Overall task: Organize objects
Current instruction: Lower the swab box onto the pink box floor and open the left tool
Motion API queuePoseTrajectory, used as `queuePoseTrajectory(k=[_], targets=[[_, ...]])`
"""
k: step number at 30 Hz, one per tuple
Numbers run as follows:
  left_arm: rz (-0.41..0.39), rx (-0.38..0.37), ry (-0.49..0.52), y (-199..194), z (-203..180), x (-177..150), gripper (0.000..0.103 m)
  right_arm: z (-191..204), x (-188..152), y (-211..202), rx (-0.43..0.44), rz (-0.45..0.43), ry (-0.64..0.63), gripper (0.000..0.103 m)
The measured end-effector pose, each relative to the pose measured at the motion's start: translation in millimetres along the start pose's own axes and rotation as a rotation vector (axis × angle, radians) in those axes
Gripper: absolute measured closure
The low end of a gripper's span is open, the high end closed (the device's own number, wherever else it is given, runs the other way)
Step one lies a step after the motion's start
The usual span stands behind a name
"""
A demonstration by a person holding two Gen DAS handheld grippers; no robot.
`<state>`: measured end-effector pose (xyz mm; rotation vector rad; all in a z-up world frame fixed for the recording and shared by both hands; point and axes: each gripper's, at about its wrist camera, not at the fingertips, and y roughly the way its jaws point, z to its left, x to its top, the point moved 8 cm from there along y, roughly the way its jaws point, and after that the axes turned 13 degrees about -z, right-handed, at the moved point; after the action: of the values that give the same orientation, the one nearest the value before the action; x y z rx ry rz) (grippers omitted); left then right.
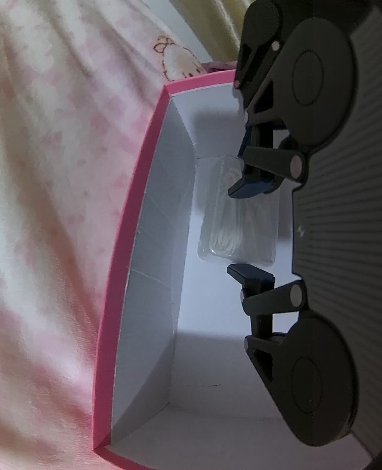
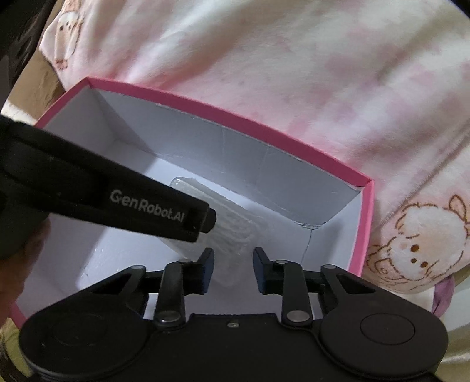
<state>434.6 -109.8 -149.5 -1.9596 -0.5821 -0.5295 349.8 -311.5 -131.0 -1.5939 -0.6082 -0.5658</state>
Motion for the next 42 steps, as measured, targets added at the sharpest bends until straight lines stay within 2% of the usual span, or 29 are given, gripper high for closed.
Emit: queuePoseTrajectory(k=[4,6,9,15,18,21,23,27,31,37,40,42], targets=[[0.002,-0.005,-0.044,0.4,3.0,-2.1,0.06,-5.3,3.3,-6.2,-0.015,-0.032,0.028,0.082],[0.001,0.001,-0.043,0.4,4.1,-3.9,0.073,-6.2,3.3,-6.6,-0.049,-0.046,-0.007,0.094],[0.036,-0.025,-0.071,6.5,0.8,-10.4,0.077,-6.0,1.9,-4.5,-0.052,-0.05,-0.026,0.095],[0.029,-0.013,-0.029,12.6,-15.9,-11.5,0.077,-3.0,-0.8,-14.0,-0.08,-0.067,-0.059,0.096],[0.038,-0.008,-0.026,14.6,-21.5,-11.7,0.077,-3.8,-5.8,-28.7,-0.05,-0.074,-0.031,0.093],[0.037,0.007,-0.006,14.6,-25.0,-10.9,0.077,-2.1,-15.3,-35.3,0.008,-0.035,-0.031,0.091],[0.042,0.011,0.0,14.3,-25.6,-10.6,0.077,1.4,-18.3,-36.0,0.037,-0.013,-0.064,0.09],[0.064,0.004,-0.026,12.4,-20.1,-10.1,0.077,7.1,-17.2,-34.8,0.041,0.015,-0.113,0.089],[0.069,0.006,-0.023,6.3,-11.6,-8.4,0.077,19.2,-19.8,-31.4,0.027,0.026,-0.235,0.089],[0.086,-0.027,-0.049,4.8,-6.0,-6.5,0.077,38.1,-23.3,-19.5,0.052,0.062,-0.338,0.089],[0.088,-0.033,-0.051,3.5,-4.3,-8.0,0.078,36.9,-31.6,-5.6,0.019,0.122,-0.385,0.09],[0.089,-0.043,-0.054,0.3,-3.4,-11.2,0.078,34.5,-31.8,-2.7,0.008,0.117,-0.383,0.09]])
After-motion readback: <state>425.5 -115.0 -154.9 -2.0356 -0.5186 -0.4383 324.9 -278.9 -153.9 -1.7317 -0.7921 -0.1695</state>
